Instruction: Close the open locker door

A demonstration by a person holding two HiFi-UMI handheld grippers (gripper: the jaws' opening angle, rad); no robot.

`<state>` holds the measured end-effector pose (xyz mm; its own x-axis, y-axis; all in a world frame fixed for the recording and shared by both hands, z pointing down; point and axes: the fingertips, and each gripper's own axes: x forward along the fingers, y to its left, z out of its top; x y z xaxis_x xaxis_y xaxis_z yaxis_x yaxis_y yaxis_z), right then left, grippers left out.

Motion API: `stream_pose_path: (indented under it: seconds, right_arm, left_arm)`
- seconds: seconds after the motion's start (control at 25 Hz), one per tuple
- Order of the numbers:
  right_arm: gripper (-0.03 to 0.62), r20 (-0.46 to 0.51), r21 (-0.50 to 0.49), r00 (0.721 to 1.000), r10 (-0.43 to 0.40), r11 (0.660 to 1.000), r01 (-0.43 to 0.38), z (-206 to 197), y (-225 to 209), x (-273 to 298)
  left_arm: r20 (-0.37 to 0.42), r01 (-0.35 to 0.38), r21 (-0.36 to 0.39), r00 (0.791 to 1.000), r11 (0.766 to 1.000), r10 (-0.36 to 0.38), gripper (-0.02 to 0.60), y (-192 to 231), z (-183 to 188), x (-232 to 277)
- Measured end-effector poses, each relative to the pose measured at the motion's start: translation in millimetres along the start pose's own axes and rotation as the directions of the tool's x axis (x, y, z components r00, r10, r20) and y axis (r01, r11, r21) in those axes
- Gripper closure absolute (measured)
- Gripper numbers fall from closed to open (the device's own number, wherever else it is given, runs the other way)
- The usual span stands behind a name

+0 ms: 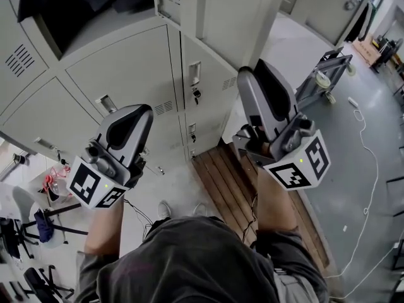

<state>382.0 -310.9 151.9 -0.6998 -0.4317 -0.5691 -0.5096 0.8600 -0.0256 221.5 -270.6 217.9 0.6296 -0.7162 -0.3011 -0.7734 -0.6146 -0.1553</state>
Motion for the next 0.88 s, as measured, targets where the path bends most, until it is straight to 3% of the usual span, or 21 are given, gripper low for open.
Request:
stream_pose_path:
  seconds: [0.88]
  right_arm:
    - [0.474,-0.03,-0.112,0.996,0.082,0.99,-0.085,-31.2,101.0,44.9]
  left_arm:
    - [0.02,-0.042,-0.003,0.999,0.999,0.042,0.566,47.4,22.7,-78.1]
